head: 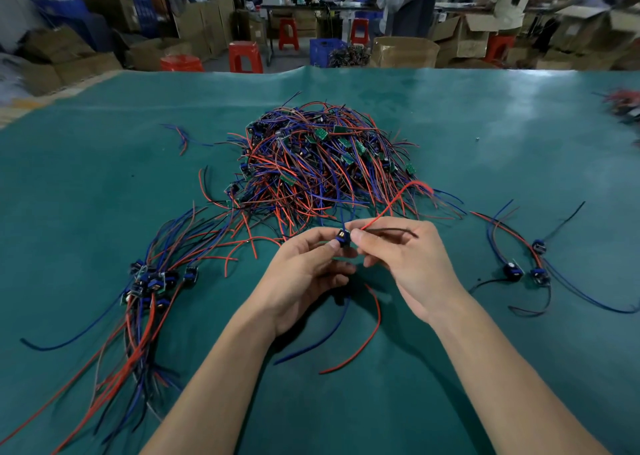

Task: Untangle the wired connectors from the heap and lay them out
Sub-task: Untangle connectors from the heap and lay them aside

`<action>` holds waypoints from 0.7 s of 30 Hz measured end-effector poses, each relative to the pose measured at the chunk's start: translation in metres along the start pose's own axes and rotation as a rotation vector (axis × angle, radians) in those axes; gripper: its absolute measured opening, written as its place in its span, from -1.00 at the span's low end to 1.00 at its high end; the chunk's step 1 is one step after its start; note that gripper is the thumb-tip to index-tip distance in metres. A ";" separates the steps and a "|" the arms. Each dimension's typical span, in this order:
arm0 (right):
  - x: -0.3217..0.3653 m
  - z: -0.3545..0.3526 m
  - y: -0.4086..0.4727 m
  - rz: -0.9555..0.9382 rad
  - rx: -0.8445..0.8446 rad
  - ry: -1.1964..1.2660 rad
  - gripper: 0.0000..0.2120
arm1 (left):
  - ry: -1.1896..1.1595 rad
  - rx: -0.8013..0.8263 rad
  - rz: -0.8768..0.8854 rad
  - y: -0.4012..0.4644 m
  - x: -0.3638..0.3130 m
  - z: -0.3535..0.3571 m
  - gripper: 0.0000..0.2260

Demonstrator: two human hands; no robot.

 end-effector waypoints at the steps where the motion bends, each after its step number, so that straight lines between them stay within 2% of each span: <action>1: 0.000 0.001 0.000 -0.008 0.013 -0.009 -0.87 | -0.004 -0.003 -0.002 0.000 0.000 0.000 -0.88; 7: 0.006 0.003 -0.001 -0.130 0.028 -0.167 -0.86 | -0.090 -0.048 0.007 0.002 -0.001 -0.009 -0.83; 14: 0.004 0.004 -0.003 -0.169 -0.032 -0.161 -0.77 | -0.014 -0.039 0.068 0.002 -0.003 -0.009 -0.77; 17: 0.005 0.000 -0.001 -0.187 -0.100 -0.161 -0.83 | 0.005 -0.019 0.073 0.002 -0.002 -0.007 -0.68; 21: 0.004 -0.005 0.000 -0.159 -0.152 -0.129 -0.84 | 0.047 0.002 0.067 0.001 0.003 -0.003 -0.78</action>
Point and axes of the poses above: each hand's wrist, its own y-axis towards the middle knuckle, its own z-axis out of the palm, x = y × z, the point moved 7 cm from there along y, towards the middle knuckle, and after that the axes turned 1 degree about x, right-handed, at the moved point
